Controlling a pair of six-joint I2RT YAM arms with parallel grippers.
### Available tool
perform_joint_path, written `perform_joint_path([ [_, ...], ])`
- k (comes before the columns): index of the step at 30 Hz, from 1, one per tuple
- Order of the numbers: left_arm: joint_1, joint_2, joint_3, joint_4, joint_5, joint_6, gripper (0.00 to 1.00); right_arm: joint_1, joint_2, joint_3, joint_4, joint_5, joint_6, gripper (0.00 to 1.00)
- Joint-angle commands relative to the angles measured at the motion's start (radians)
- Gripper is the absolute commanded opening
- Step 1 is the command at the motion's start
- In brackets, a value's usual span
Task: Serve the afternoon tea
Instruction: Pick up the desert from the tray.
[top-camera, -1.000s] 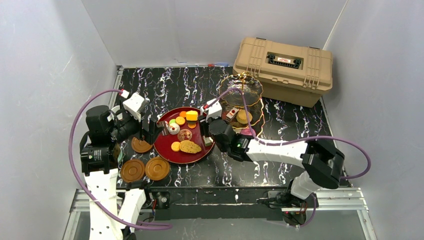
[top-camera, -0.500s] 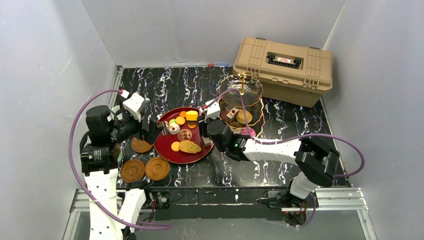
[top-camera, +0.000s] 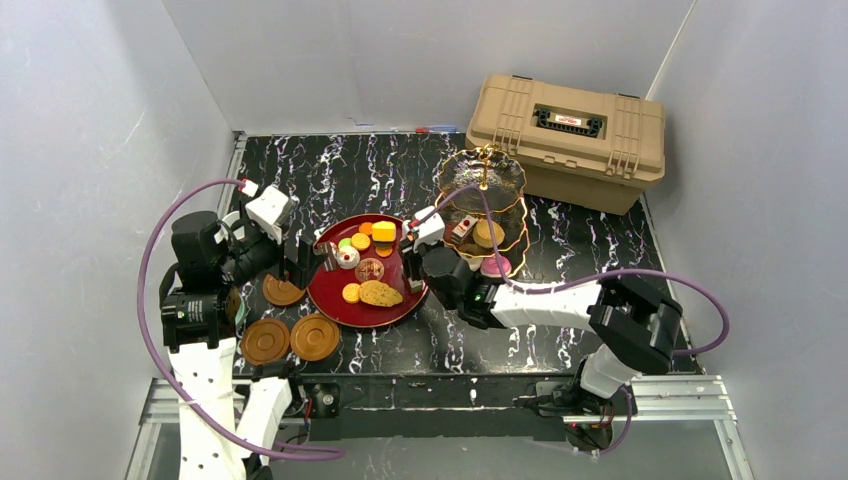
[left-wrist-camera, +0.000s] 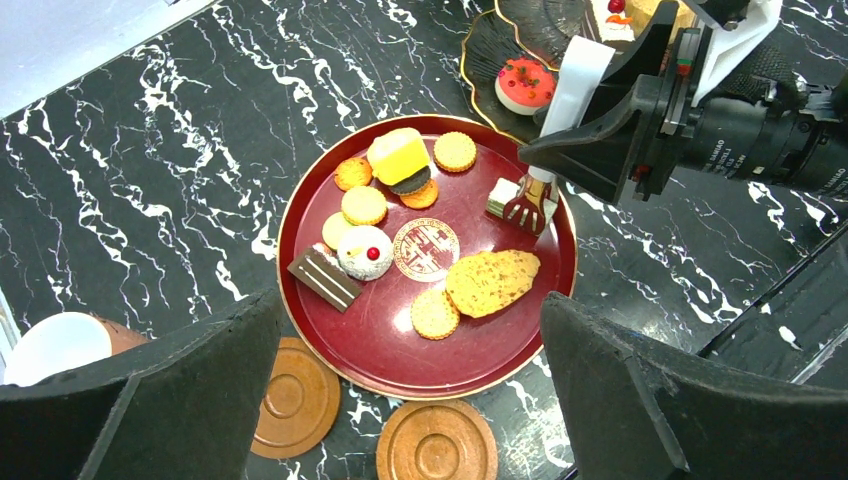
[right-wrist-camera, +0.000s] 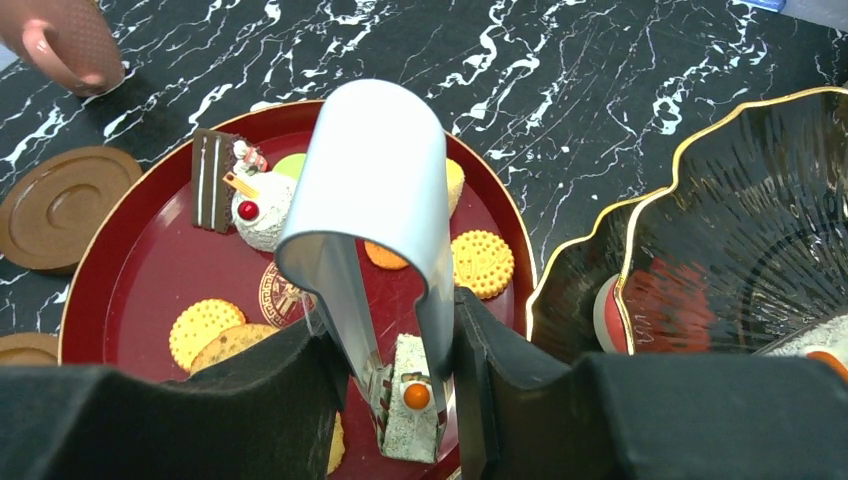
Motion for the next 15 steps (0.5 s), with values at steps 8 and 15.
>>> perform_joint_path([
  [8, -0.002, -0.001, 0.032, -0.012, 0.011, 0.013, 0.99, -0.002, -0.067, -0.091, 0.138, -0.020, 0.001, 0.47],
  [15, -0.002, 0.001, 0.035, -0.011, 0.015, 0.011, 0.99, -0.003, -0.085, -0.112, 0.138, -0.022, 0.004, 0.53],
])
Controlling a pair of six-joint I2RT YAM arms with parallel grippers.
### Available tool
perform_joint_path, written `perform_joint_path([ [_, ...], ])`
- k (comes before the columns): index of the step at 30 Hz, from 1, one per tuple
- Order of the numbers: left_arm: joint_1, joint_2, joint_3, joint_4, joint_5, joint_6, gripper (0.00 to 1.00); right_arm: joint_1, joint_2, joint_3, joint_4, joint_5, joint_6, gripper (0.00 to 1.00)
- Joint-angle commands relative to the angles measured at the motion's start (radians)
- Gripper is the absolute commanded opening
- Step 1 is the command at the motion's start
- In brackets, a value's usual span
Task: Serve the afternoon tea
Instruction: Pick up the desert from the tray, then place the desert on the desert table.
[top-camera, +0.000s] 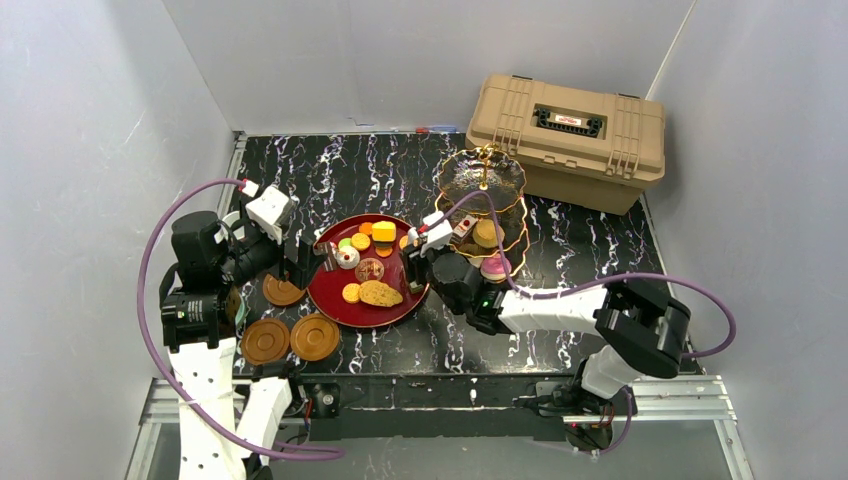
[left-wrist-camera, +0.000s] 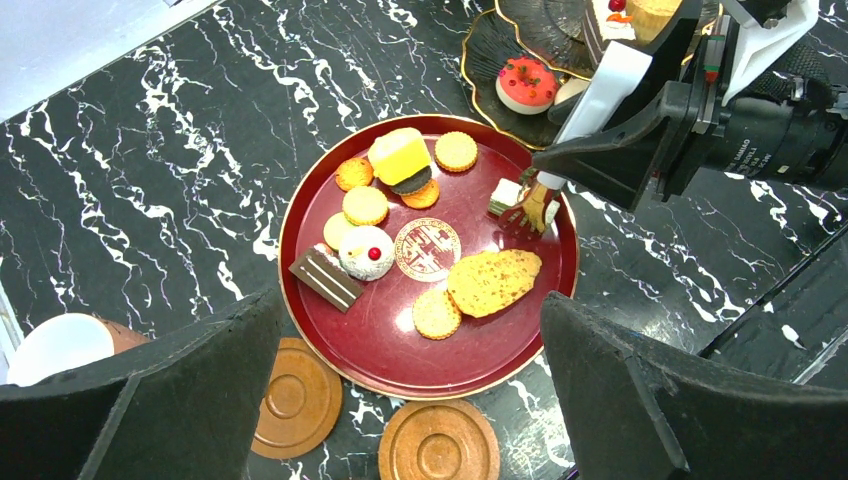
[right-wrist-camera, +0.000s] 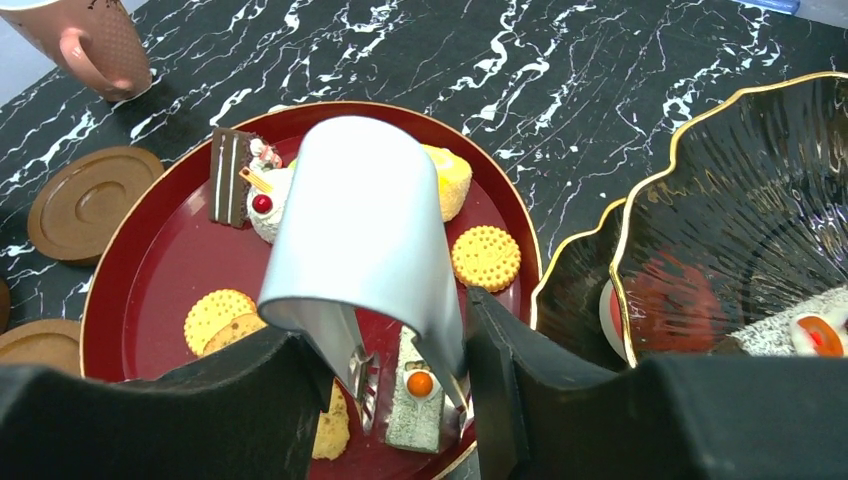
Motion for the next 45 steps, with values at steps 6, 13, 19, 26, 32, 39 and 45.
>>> perform_joint_path([
  [6, -0.002, 0.001, 0.040, -0.011, 0.014, 0.004, 0.99, -0.003, -0.059, -0.037, 0.070, -0.002, -0.002, 0.20],
  [13, -0.002, 0.001, 0.040, -0.011, 0.016, 0.003, 0.99, -0.003, -0.118, -0.035, 0.096, -0.016, -0.040, 0.01],
  [19, -0.002, -0.001, 0.042, -0.011, 0.019, 0.001, 0.99, -0.003, -0.233, 0.026, -0.031, -0.044, -0.074, 0.01],
  [26, -0.003, -0.009, 0.041, -0.011, 0.018, -0.001, 0.96, -0.003, -0.426, 0.149, -0.411, -0.072, -0.034, 0.01],
  [32, -0.003, -0.018, 0.029, -0.007, 0.024, -0.002, 0.95, -0.003, -0.615, 0.177, -0.659, 0.035, -0.012, 0.01],
  [39, -0.003, -0.008, 0.032, 0.001, 0.032, -0.008, 0.92, -0.004, -0.747, 0.110, -0.721, 0.206, -0.076, 0.01],
  [45, -0.002, -0.010, 0.035, 0.001, 0.032, -0.009, 0.92, -0.007, -0.771, 0.066, -0.659, 0.330, -0.165, 0.01],
])
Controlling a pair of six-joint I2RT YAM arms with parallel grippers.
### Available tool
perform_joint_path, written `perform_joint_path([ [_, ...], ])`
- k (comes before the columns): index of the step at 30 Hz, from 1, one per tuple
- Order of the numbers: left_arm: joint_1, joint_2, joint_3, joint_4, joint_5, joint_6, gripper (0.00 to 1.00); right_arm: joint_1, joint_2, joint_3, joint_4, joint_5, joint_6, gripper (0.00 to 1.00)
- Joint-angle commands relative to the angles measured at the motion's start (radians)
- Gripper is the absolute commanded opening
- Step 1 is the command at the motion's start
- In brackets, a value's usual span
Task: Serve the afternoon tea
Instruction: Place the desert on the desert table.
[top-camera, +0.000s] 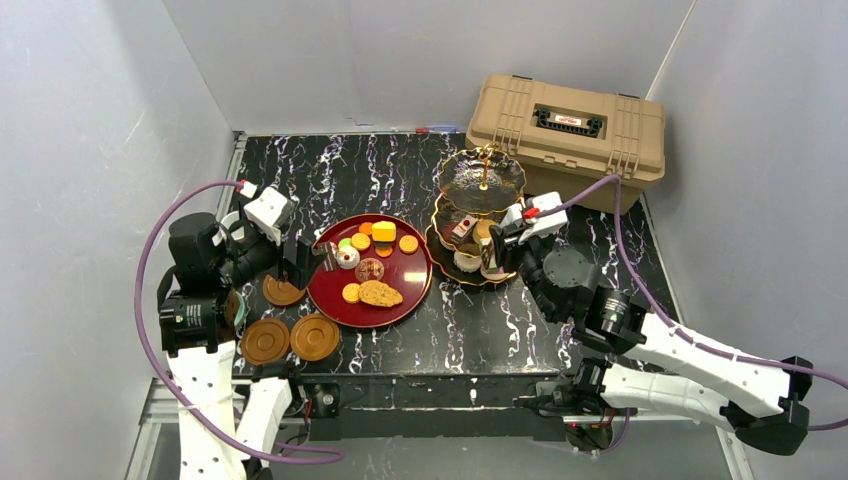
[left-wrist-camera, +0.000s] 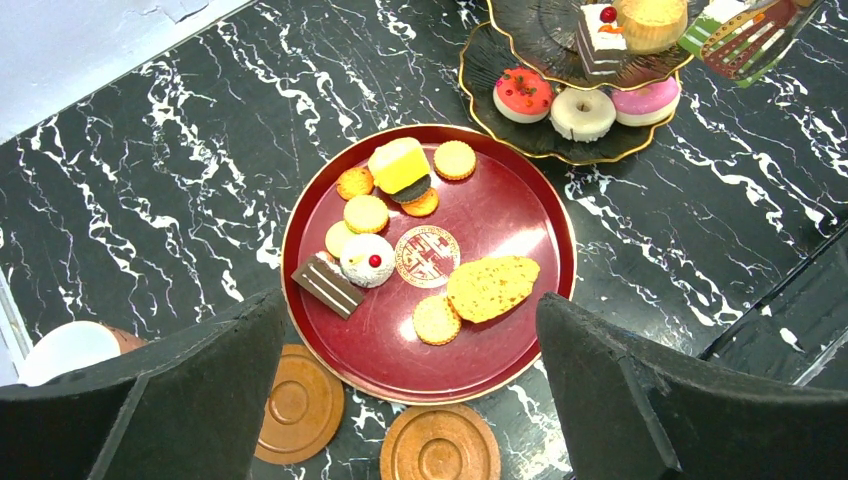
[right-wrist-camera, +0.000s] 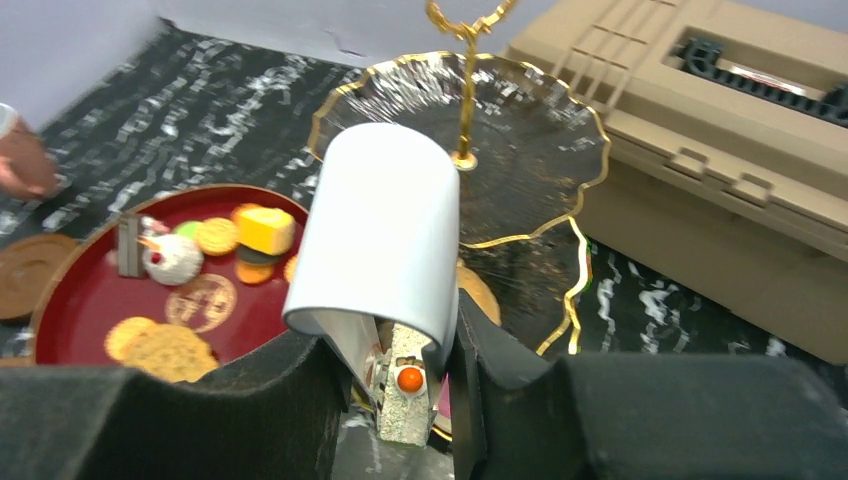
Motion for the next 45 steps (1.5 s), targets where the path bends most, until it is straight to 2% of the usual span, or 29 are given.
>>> perform_joint_path([
  [1, -0.002, 0.001, 0.024, 0.000, 0.023, -0.007, 0.92, -0.010, -0.020, -0.027, 0.095, 0.145, -0.091, 0.01],
  [7, -0.003, 0.006, 0.028, -0.001, 0.026, -0.010, 0.92, -0.055, -0.048, -0.083, 0.213, 0.233, -0.133, 0.01],
  [16, -0.002, 0.002, 0.023, -0.002, 0.025, -0.011, 0.92, -0.175, 0.014, -0.094, 0.357, 0.190, -0.176, 0.01],
  [25, -0.003, -0.002, 0.030, -0.013, 0.017, 0.001, 0.92, -0.330, 0.067, -0.080, 0.364, 0.047, -0.076, 0.01],
  [41, -0.002, 0.010, 0.039, -0.015, 0.022, 0.004, 0.92, -0.372, 0.114, -0.070, 0.391, -0.007, -0.014, 0.01],
  [42, -0.002, 0.010, 0.040, -0.015, 0.021, 0.004, 0.92, -0.374, 0.115, -0.072, 0.391, -0.007, -0.011, 0.03],
  [45, -0.003, 0.009, 0.043, -0.015, 0.018, 0.004, 0.93, -0.376, 0.111, -0.077, 0.388, -0.003, -0.001, 0.18],
])
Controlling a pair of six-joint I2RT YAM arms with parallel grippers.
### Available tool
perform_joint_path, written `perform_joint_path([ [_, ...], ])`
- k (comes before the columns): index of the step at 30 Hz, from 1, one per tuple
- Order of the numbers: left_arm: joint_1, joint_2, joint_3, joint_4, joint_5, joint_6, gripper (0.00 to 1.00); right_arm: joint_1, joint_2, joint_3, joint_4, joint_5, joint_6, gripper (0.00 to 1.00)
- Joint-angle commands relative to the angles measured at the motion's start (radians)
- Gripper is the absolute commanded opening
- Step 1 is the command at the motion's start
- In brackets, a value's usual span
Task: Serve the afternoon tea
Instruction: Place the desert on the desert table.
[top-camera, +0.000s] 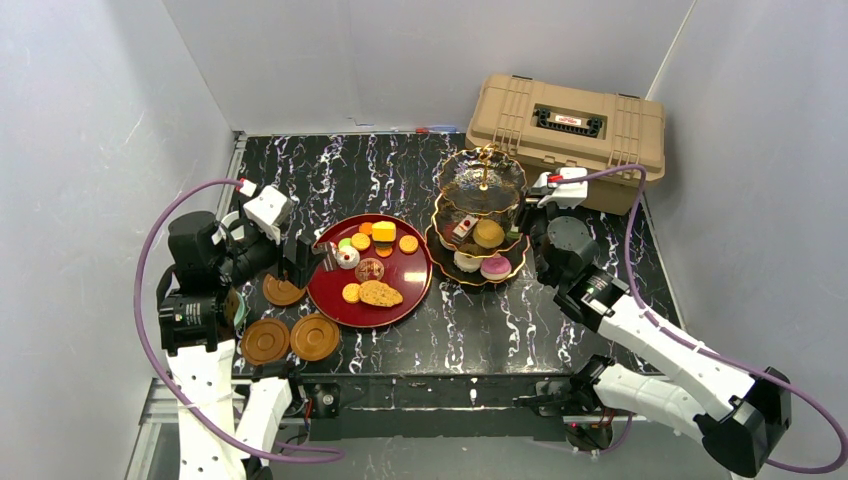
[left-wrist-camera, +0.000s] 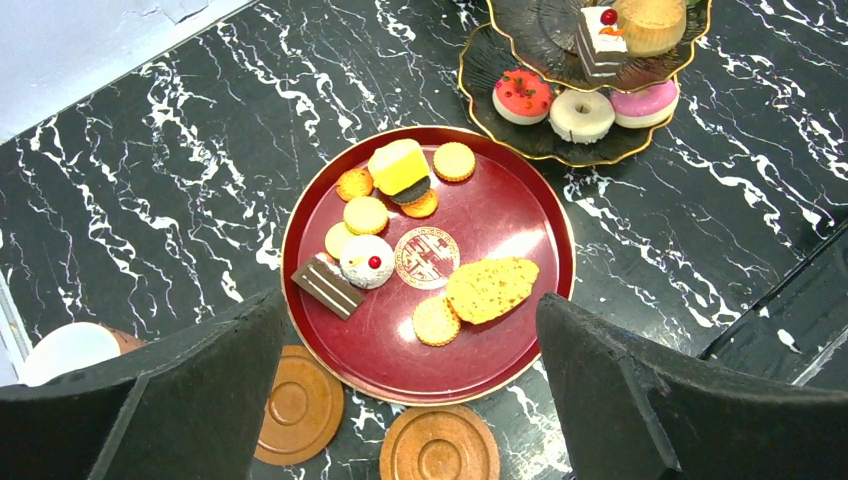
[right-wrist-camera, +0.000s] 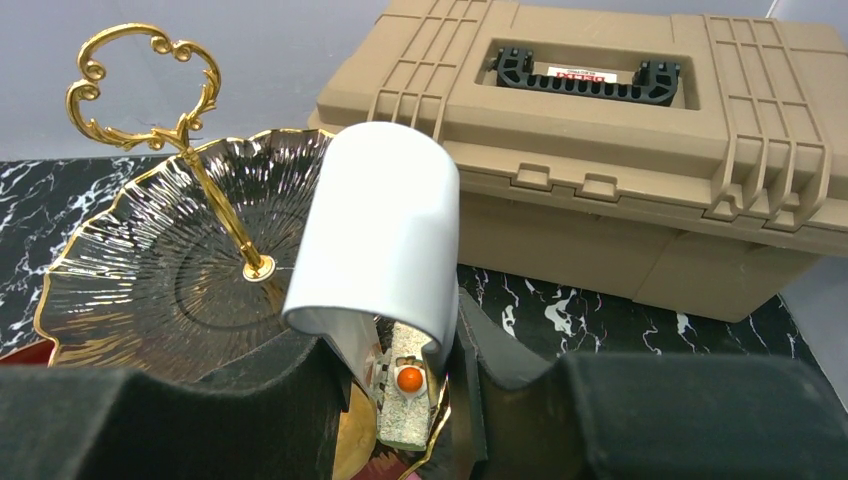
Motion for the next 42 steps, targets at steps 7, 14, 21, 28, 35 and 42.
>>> perform_joint_path([
  [7, -0.002, 0.007, 0.037, -0.013, 0.021, 0.004, 0.93, -0.007, -0.022, 0.062, 0.040, -0.012, 0.020, 0.41],
  [14, -0.002, 0.007, 0.037, -0.011, 0.022, 0.001, 0.93, -0.007, -0.051, 0.067, -0.033, -0.026, 0.044, 0.54],
  [21, -0.003, 0.005, 0.036, -0.011, 0.020, 0.001, 0.93, -0.008, -0.095, 0.081, -0.075, -0.046, 0.047, 0.31],
  [28, -0.002, 0.003, 0.038, -0.011, 0.020, 0.001, 0.93, -0.007, -0.154, 0.146, -0.212, -0.138, 0.062, 0.23],
  [35, -0.002, 0.010, 0.043, -0.011, 0.029, -0.005, 0.93, -0.008, -0.163, 0.181, -0.339, -0.222, 0.078, 0.28],
  [42, -0.002, 0.006, 0.050, -0.008, 0.031, -0.020, 0.93, -0.007, -0.132, 0.090, -0.171, -0.165, -0.042, 0.21],
])
